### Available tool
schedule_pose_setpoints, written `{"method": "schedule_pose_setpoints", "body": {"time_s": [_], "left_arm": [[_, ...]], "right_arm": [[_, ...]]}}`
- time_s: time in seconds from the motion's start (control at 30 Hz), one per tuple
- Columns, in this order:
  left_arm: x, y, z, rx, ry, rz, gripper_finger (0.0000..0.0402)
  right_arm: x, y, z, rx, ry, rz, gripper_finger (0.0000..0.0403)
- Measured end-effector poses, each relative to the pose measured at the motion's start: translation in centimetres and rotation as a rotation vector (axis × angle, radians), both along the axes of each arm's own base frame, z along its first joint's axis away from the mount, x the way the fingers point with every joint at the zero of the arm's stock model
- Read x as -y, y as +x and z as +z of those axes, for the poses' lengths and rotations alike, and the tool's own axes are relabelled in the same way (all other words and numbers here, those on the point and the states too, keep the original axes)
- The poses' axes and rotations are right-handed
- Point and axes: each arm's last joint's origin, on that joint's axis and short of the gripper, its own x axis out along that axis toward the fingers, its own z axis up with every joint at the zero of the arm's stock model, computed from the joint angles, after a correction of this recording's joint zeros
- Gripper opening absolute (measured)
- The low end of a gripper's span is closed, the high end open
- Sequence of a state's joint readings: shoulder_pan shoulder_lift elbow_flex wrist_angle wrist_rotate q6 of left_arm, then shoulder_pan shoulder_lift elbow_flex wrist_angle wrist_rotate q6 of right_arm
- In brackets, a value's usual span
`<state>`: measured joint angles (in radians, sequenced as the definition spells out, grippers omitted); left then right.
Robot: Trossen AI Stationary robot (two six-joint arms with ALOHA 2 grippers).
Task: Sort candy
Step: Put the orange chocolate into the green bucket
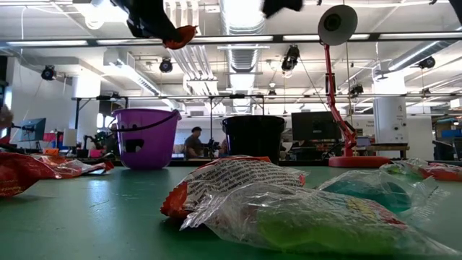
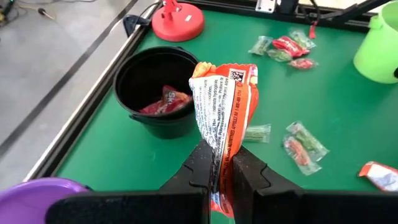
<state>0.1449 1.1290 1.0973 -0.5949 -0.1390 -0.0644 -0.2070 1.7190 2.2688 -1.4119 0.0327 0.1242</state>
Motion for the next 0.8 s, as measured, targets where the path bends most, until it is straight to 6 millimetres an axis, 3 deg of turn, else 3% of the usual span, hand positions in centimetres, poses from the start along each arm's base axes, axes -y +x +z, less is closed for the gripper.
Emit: {"method": "schedule_pose_setpoints", "body": {"time_s": [0.17, 0.4, 0.57, 0.8], "left_arm": [[-0.5, -0.6, 0.4, 0.008, 0.042, -0.002, 0.0004], [-0.8, -2.3, 2.7, 0.158, 0.091, 0.002, 0.0004], [-0.7, -2.8, 4.6, 0.329, 0.116, 0.005, 0.0004], [-0.9, -2.4, 5.1, 0.389, 0.128, 0.01, 0.0004]], "right_arm": [[-1.0, 2.6, 0.8, 0.21, 0.001, 0.149, 0.01], [-1.3, 3.5, 1.5, 0.327, -0.007, 0.15, 0.011], [-1.1, 5.1, 0.7, 0.394, -0.034, 0.165, 0.0109], [-1.0, 6.5, 0.9, 0.518, -0.061, 0.137, 0.0111]]}}
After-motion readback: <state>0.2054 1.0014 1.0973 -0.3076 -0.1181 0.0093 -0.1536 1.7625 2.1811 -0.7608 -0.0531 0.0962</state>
